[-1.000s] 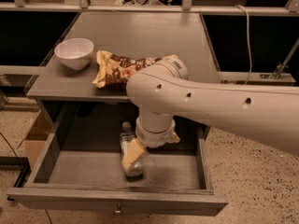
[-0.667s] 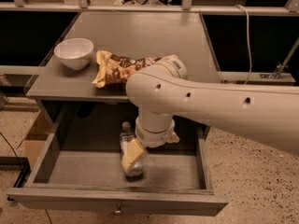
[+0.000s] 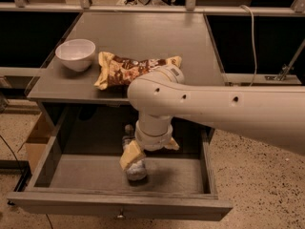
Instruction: Pick blue plastic bottle from top drawer and place on counter
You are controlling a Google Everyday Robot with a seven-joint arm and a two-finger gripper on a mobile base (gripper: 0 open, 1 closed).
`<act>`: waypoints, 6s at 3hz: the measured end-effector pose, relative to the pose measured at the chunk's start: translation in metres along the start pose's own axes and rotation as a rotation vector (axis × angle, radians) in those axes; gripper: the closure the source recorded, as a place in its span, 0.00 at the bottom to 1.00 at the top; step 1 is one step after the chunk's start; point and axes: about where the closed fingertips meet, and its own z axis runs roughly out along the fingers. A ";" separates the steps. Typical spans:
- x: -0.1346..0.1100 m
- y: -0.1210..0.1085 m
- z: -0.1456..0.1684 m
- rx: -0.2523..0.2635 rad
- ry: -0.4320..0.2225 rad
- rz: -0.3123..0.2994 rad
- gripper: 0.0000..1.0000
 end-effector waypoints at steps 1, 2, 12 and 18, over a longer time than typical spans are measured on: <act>0.000 0.000 0.001 -0.001 0.002 0.001 0.00; 0.001 0.002 0.005 -0.005 0.009 0.003 0.00; -0.010 0.030 0.050 -0.006 0.145 0.182 0.96; 0.052 -0.019 -0.041 -0.065 0.025 0.133 0.74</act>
Offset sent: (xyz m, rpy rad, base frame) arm -0.0067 0.0040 -0.0147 0.0044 0.0353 -0.0089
